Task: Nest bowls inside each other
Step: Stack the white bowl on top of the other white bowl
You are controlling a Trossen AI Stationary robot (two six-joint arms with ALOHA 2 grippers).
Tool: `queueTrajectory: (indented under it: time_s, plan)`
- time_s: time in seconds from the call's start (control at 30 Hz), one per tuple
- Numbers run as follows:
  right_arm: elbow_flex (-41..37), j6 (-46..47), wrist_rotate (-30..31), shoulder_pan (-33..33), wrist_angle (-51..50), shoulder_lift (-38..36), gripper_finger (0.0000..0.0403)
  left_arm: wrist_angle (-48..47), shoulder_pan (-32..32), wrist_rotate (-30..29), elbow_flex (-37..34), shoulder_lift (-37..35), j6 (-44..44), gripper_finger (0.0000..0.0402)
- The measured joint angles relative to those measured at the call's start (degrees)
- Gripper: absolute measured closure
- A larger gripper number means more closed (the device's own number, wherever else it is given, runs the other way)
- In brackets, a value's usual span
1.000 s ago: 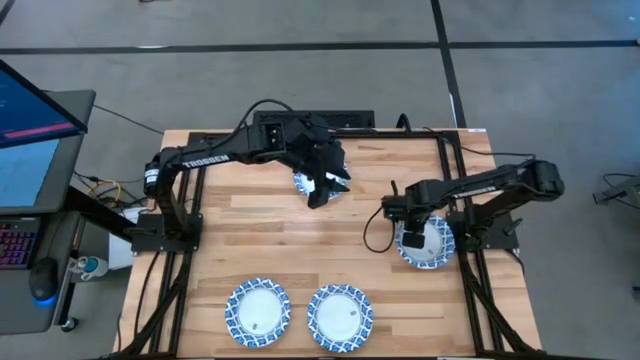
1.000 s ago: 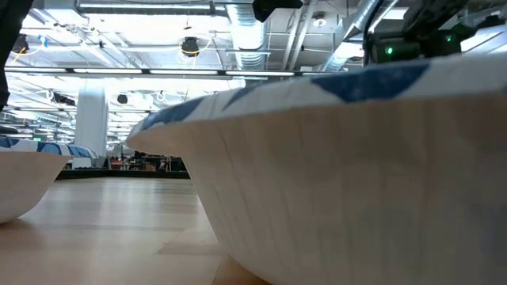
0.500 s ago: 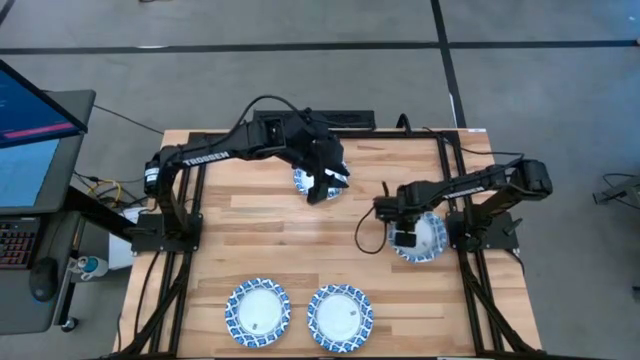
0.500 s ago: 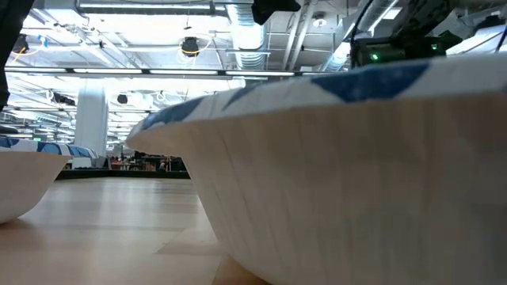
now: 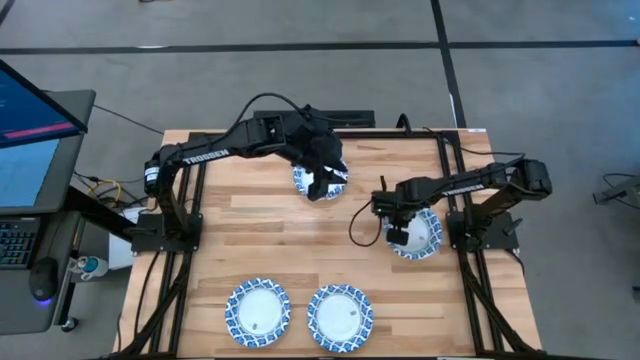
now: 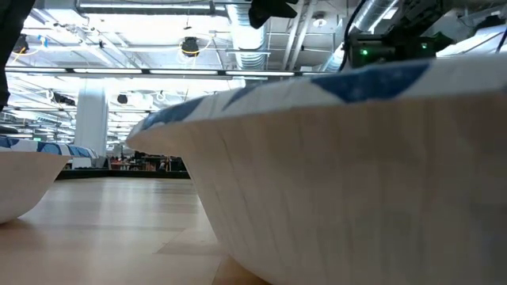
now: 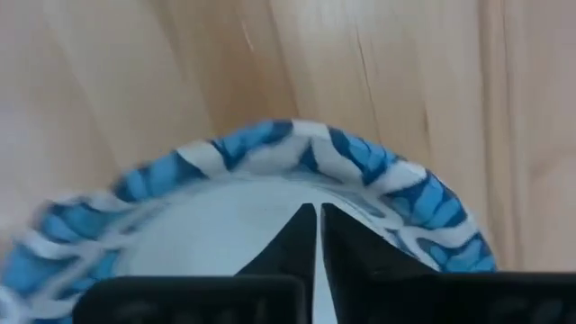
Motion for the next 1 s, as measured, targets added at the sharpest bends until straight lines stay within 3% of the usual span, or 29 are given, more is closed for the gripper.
queueTrajectory:
  time_s: [0.2, 0.4, 0.57, 0.8, 1.0]
  plan:
    - [4.61, -8.56, -0.97, 1.18, -1.92, 0.0, 0.034, -0.17, 0.0, -0.02, 0.0, 0.0, -0.53, 0.0256]
    - [9.79, -18.57, 5.73, 0.89, -7.8, -0.02, 0.0339, -0.52, 0.0, 0.0, 0.0, 0.0, -1.46, 0.0256]
    - [9.28, -27.29, 6.0, -1.16, -8.84, -0.02, 0.0339, -0.52, 0.0, 0.0, 0.02, 0.0, -1.93, 0.0255]
    - [8.66, -28.91, 5.58, -5.13, -9.41, 0.04, 0.0338, -1.65, -0.02, 0.0, 0.02, 0.0, -2.43, 0.0255]
    - [8.66, -32.23, 0.86, -6.67, -9.47, 0.04, 0.0338, -1.65, -0.02, 0.0, 0.02, 0.0, -1.84, 0.0255]
